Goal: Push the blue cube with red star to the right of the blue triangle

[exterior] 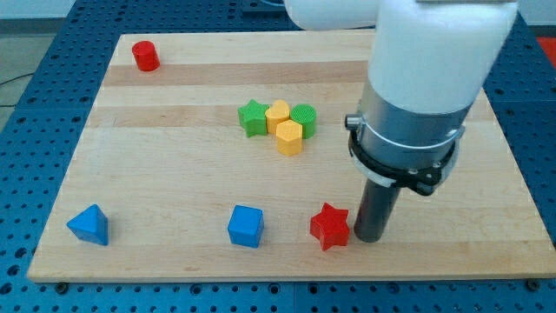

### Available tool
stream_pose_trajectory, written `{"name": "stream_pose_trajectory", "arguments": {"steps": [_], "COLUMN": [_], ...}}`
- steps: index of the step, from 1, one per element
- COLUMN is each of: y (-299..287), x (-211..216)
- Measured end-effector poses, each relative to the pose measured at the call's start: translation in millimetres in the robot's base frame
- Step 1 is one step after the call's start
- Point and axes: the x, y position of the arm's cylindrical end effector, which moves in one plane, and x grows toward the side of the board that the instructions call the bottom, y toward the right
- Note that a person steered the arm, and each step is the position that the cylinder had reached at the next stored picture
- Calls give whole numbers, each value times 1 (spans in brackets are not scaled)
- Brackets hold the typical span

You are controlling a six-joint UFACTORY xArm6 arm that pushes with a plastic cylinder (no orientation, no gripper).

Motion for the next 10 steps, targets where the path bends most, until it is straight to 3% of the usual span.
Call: {"name": "stream_pose_trajectory", "arguments": {"steps": [3,7,8,9,10], "y": [-38,-213,-205,-194,-224], "x": [0,0,-19,-78,-128]}}
